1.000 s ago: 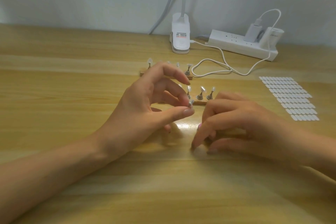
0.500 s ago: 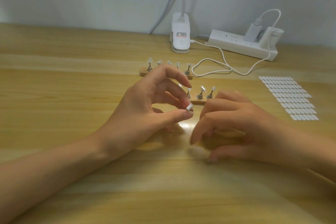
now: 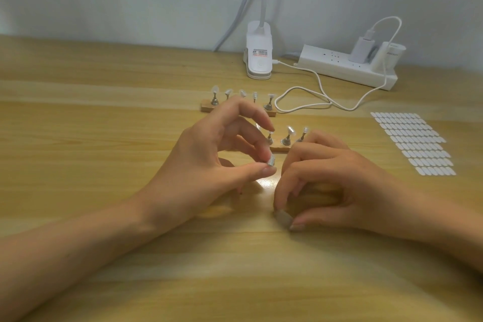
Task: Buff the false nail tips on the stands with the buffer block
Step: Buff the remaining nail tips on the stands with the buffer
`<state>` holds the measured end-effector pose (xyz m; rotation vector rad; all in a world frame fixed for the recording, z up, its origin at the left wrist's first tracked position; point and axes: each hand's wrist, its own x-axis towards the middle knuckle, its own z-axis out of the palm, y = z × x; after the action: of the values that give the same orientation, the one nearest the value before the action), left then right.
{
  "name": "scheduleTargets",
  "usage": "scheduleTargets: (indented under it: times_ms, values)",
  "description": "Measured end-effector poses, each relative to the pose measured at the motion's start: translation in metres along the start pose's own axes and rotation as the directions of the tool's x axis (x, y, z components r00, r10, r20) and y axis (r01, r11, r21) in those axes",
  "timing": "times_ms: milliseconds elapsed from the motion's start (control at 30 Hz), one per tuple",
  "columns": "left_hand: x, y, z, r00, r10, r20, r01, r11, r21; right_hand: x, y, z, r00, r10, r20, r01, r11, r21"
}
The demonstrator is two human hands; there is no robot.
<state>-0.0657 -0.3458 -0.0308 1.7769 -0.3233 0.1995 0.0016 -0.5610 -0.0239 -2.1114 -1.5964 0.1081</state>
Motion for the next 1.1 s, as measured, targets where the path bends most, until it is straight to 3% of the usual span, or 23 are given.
scheduleTargets:
  times_ms: [167,333,1100]
  values:
    - [-0.001,0.001,0.000,1.000,0.012,-0.027,-0.011,0.999,0.045,-0.003,-0.003,-0.008,0.976,0.050,-0.211,-0.017,0.988,0.156]
    - [-0.002,0.003,0.002,0.998,0.047,-0.042,-0.042,0.994,0.103,0.003,-0.008,-0.002,0.899,0.127,-0.420,-0.058,0.983,0.173]
    - [-0.002,0.004,0.004,0.996,0.071,-0.044,-0.066,0.993,0.096,0.008,-0.018,0.010,0.874,0.168,-0.456,-0.074,0.973,0.217]
